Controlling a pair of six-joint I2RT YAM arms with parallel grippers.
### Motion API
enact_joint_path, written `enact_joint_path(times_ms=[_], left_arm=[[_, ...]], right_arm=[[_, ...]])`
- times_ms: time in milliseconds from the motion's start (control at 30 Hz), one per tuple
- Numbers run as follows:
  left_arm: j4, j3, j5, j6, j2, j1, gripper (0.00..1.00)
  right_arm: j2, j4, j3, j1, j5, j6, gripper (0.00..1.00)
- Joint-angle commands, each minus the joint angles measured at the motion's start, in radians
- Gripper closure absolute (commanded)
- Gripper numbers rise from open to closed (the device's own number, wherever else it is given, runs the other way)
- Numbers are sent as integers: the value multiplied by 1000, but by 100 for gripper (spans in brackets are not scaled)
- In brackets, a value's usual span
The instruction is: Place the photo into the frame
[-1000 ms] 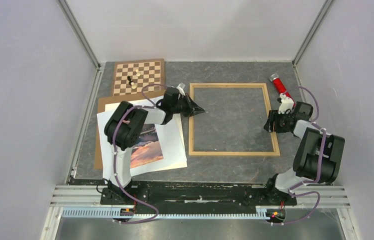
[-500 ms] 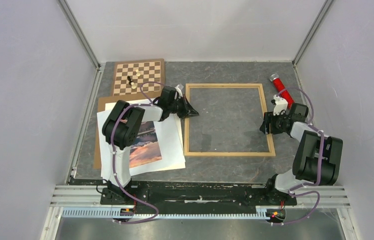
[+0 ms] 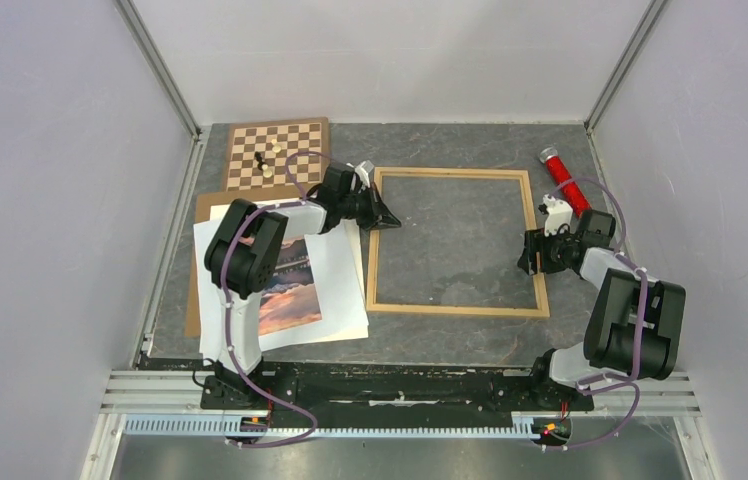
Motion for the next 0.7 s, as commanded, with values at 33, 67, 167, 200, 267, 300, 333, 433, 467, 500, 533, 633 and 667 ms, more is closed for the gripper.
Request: enact_joint_path(times_ms=[33,67,167,200,267,300,333,433,467,500,533,633,667], left_arm=[[8,60,71,66,24,0,98],[10,63,75,58,28,2,98],[25,59,82,18,33,9,98],[31,57,87,8,33,11,98],[34,60,95,-2,34,12,98],[34,64,97,-3,32,12,98],[34,65,97,-2,32,12,98],[33,67,98,0,32,13,98],[32,66,97,1,32,13,98],[31,64,97,3,31,13,98],[28,62,95,4,29,12,98],[24,59,92,11,27,14,98],[23,59,93,12,28,14,98]], right_arm=[[-14,-77,13,15,-10,5,34],[-13,-78,20,15,-3,6,34],[-10,-78,34,14,9,12,33],[-9,-76,37,15,12,14,33],[-7,-78,45,15,19,22,32],[-9,-77,50,15,25,28,32],[-11,-75,54,15,29,31,32],[-24,-73,65,14,38,49,26],[-30,-71,71,14,41,57,24],[-35,-69,78,13,44,63,24],[-39,-69,85,12,45,69,23],[-48,-71,107,11,48,89,22],[-51,-72,115,11,48,95,22]])
